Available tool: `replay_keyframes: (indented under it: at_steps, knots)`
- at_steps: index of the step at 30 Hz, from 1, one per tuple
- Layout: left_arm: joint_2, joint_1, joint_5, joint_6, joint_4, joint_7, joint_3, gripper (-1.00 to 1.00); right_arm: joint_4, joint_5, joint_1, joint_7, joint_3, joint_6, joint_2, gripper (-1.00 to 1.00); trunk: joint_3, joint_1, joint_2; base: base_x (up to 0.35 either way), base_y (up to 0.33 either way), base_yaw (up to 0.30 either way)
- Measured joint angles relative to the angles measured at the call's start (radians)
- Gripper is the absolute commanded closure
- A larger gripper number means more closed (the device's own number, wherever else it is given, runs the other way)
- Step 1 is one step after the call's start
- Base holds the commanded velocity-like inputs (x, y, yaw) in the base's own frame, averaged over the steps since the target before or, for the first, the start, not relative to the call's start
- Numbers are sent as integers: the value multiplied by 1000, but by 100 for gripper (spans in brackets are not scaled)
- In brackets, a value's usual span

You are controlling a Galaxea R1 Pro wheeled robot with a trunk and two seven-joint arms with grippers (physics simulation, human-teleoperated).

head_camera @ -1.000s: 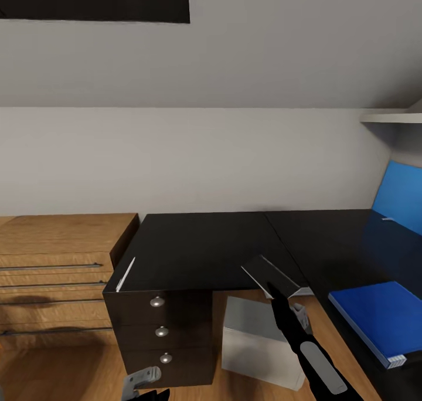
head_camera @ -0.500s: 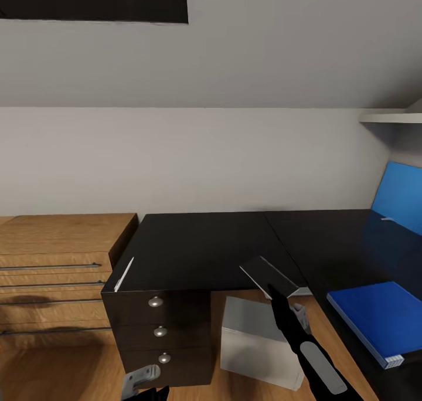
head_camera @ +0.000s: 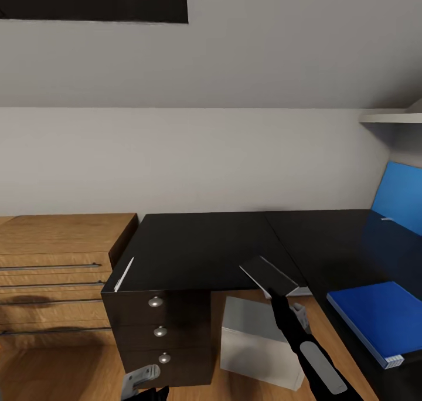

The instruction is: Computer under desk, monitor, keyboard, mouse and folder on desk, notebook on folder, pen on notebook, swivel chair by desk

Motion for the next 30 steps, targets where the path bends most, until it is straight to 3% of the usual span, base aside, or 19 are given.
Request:
replay_keyframes:
  at_steps: [16, 23, 30]
  knots:
    - [0, 0, -4, -1, 0, 2, 0, -100, -26, 2, 1, 4, 2, -2, -2, 100, 50, -61, 112, 0, 0, 0]
    - [0, 0, -4, -2, 0, 2, -1, -100, -132, 4, 12, 2, 2, -4, -4, 100, 72, -88, 161, 0, 0, 0]
    - [-1, 0, -1, -3, 48, 1, -3, -100, -179, 4, 22, 5, 3, -3, -41, 100, 94, -115, 210, 0, 0, 0]
